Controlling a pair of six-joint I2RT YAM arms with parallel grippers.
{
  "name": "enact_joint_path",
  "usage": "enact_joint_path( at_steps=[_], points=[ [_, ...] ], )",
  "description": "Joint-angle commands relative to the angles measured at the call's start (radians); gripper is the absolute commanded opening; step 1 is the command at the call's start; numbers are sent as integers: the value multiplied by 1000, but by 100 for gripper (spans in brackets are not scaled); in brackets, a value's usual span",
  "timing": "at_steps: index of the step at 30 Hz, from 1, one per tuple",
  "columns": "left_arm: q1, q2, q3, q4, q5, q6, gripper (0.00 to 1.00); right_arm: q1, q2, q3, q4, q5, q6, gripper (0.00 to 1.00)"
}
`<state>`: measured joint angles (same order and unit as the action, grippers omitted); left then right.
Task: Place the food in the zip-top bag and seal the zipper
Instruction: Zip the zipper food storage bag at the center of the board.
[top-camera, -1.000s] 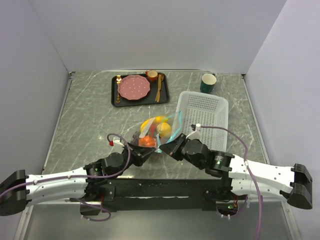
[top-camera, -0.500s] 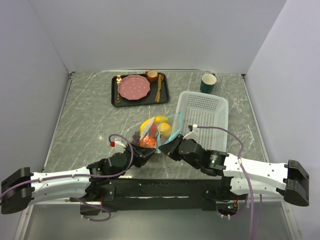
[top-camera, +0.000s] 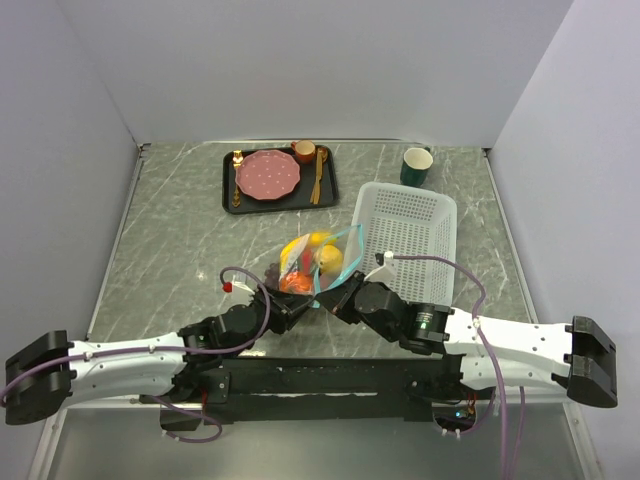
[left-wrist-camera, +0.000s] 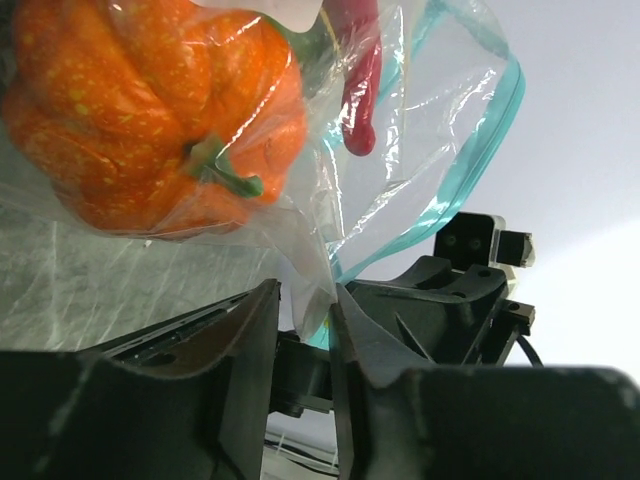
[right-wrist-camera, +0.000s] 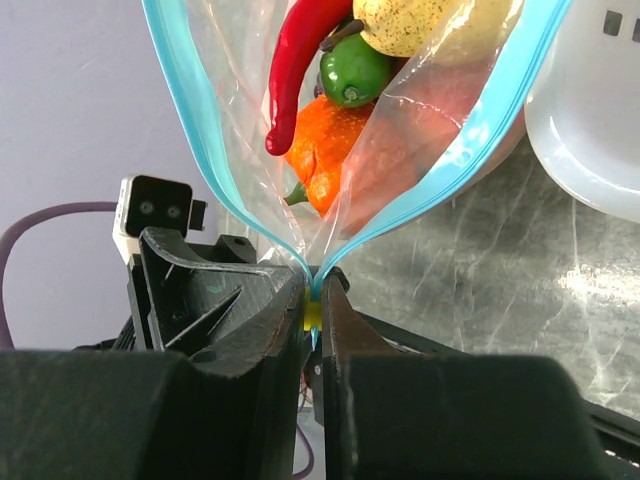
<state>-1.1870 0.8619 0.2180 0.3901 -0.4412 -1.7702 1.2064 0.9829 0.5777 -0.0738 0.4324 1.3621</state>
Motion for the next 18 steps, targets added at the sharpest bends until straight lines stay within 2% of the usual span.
enact_joint_path(
  at_steps=[1,6,8,18],
  points=[
    [1,14,7,85,15,-3,28,16,-20,13,29,31,14,0],
    [3,37,32,93,6,8,12,15,-10,19,6,17,3,0],
    [3,37,37,81,7,9,1,15,-10,17,6,9,0,0],
    [3,-63,9,-45,41,20,1,16,-73,21,-49,74,8,1]
  ],
)
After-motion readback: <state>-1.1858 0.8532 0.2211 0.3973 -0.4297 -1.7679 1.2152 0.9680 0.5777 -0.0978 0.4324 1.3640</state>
